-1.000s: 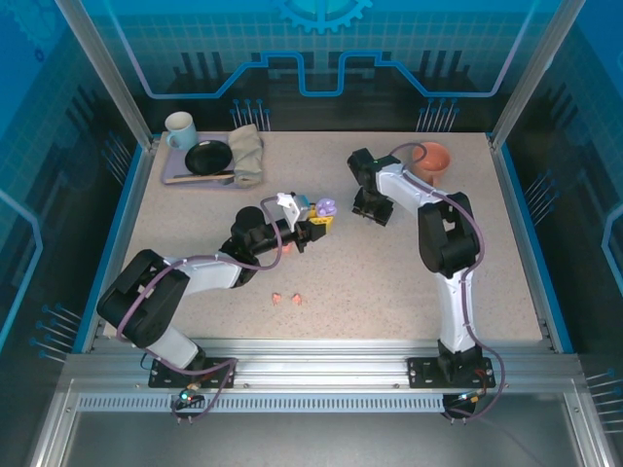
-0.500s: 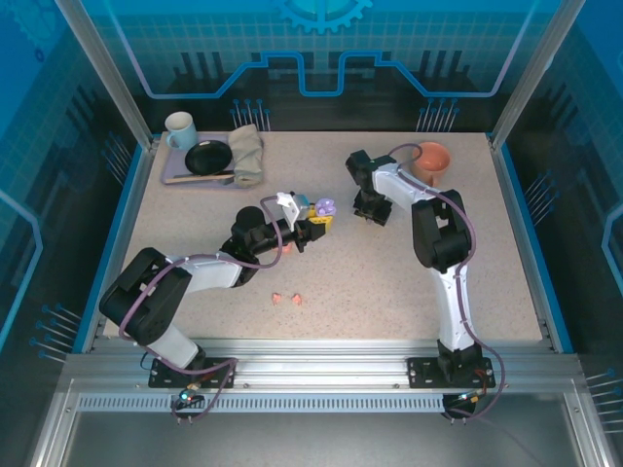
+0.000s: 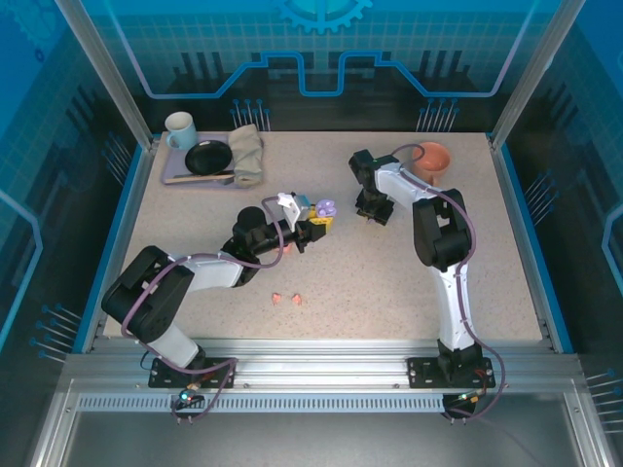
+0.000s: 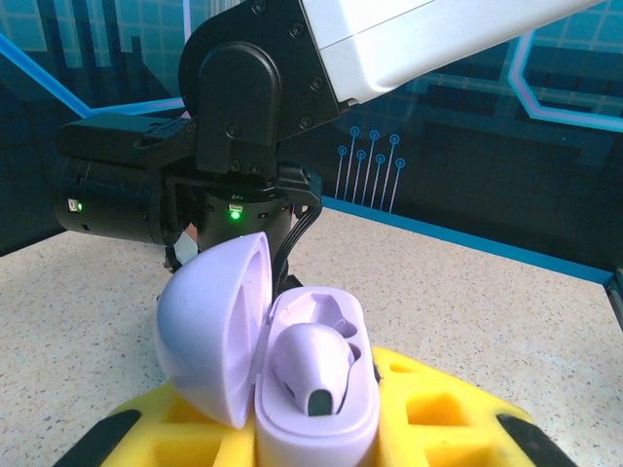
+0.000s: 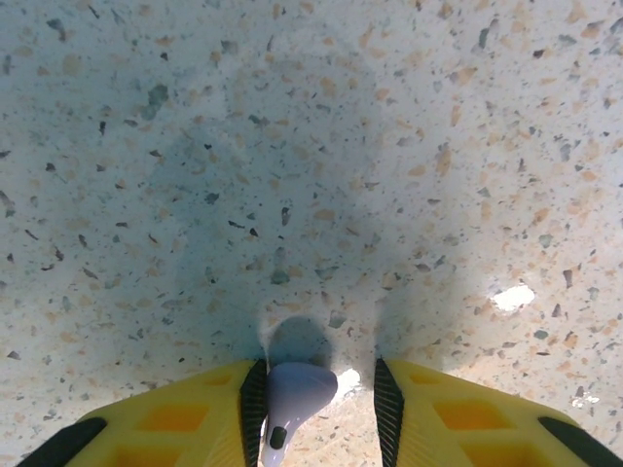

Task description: Insert the wireless bluetooth earbuds into the charging case

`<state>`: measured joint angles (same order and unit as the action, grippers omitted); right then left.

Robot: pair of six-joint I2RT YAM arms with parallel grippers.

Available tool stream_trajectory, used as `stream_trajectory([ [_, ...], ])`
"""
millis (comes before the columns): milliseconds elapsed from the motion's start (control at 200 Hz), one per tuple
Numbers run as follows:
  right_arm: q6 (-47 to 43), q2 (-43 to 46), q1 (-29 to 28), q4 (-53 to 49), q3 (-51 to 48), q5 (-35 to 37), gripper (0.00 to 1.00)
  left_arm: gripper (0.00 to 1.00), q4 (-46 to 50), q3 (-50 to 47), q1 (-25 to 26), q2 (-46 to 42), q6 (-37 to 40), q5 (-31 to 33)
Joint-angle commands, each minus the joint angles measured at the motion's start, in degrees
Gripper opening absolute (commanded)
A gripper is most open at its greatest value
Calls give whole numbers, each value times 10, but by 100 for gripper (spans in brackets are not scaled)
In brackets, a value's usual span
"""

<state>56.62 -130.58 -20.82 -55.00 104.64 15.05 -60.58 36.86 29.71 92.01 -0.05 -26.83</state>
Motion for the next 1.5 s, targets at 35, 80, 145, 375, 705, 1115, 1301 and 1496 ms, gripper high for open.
stream_trajectory([
  [35,33,-22,12,-5,1,-25,39,0,-26,15,-5,11,-7,-7],
  [80,40,-22,11,-4,-2,-30,39,0,-26,16,-5,12,-8,-7],
  [145,49,-24,11,-4,-3,-34,39,0,-26,17,-5,13,-9,-8],
  [375,55,-41,10,-11,4,-34,32,0,-26,17,-5,12,-9,-8],
  [705,36,-36,11,-18,5,-22,19,0,-20,18,-6,9,-7,-10],
  [1115,-9,59,12,52,-110,-16,8,0,-6,22,-8,6,-5,-13],
  [1301,-25,131,10,110,-195,-17,8,0,-1,18,-8,5,-6,-14],
  [1496,-46,241,4,187,-295,-14,8,0,5,9,-7,1,-7,-19],
])
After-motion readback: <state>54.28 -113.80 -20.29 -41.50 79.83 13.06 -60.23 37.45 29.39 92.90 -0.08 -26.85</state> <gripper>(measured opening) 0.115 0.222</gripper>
